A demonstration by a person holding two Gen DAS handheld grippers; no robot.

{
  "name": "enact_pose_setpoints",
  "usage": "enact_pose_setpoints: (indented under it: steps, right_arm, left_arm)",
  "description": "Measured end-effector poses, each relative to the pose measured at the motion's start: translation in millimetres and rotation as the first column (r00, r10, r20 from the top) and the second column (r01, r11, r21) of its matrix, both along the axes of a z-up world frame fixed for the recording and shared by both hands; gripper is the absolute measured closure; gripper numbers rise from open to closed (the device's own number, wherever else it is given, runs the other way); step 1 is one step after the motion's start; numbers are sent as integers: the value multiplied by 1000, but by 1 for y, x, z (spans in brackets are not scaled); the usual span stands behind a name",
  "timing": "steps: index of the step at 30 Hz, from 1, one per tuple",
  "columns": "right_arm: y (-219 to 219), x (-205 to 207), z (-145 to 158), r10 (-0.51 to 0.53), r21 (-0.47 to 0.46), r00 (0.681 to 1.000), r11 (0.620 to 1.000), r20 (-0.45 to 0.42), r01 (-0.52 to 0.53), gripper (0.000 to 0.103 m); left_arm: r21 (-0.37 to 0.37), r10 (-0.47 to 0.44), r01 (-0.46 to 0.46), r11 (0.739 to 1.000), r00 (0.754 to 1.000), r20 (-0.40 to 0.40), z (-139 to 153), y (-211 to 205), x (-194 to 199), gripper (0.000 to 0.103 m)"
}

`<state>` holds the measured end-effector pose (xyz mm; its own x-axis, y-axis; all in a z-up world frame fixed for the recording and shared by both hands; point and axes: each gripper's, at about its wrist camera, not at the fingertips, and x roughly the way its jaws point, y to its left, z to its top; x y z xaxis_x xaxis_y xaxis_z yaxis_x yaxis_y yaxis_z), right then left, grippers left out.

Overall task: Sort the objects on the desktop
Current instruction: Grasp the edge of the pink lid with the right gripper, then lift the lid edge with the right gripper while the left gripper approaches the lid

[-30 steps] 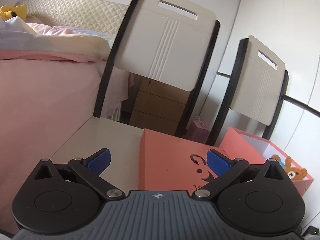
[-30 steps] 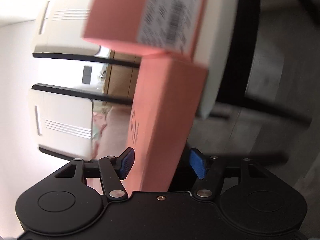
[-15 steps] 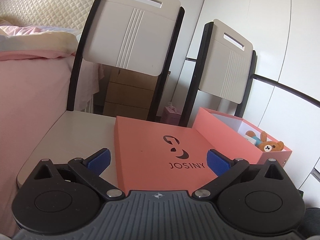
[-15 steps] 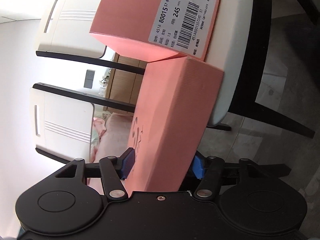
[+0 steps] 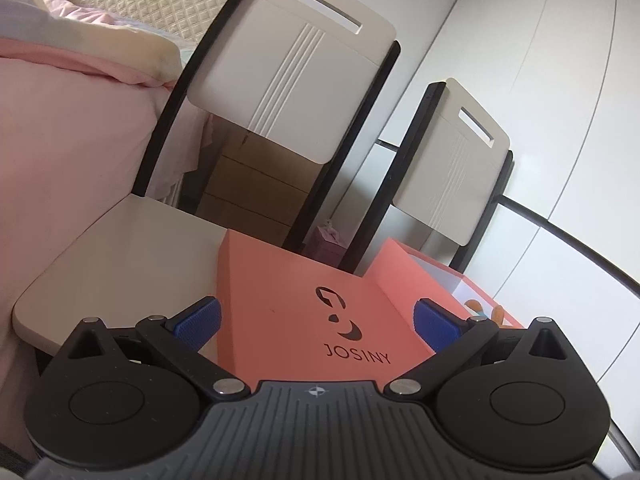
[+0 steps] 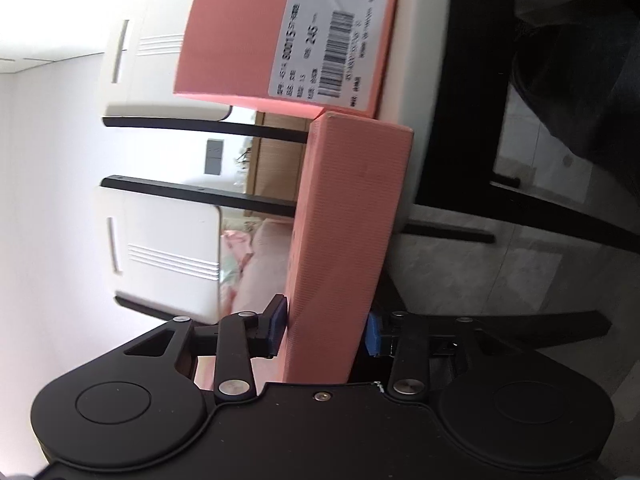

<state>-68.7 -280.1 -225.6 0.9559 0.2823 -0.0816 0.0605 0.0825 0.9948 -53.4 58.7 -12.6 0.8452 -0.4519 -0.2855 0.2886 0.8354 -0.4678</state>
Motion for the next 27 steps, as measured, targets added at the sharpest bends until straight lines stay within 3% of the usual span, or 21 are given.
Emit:
enact_pose_setpoints:
  steps: [3, 7, 13, 17, 21, 27]
  right_arm:
    - [-3, -13, 0, 12, 11, 1000, 1000, 7, -12, 63]
    - [-10, -40, 13, 28, -3, 999, 1000, 19, -28, 64]
    - [-13, -65, 18, 30, -3, 999, 1000, 28, -30, 64]
    - [-13, -80, 17, 29, -16, 999, 999, 32, -28, 64]
    - [-10, -91, 16, 20, -26, 999, 999, 39, -19, 64]
    - [-16, -109, 17, 3, -50, 999, 999, 36, -1, 63]
  left_arm:
    - [-14, 10, -10, 1000, 1000, -5, 0, 4, -2, 0]
    - [-85, 29, -33, 996, 998, -50, -1, 14, -2, 0]
    - [-105, 29, -40, 994, 994, -104, -3, 21, -13, 0]
    - [-62, -14, 6, 998, 991, -130, -4, 17, -21, 0]
    - [-6, -25, 25, 1000, 977, -211, -19, 12, -16, 0]
    - [-138, -149, 110, 984, 937, -317, -59, 14, 0, 0]
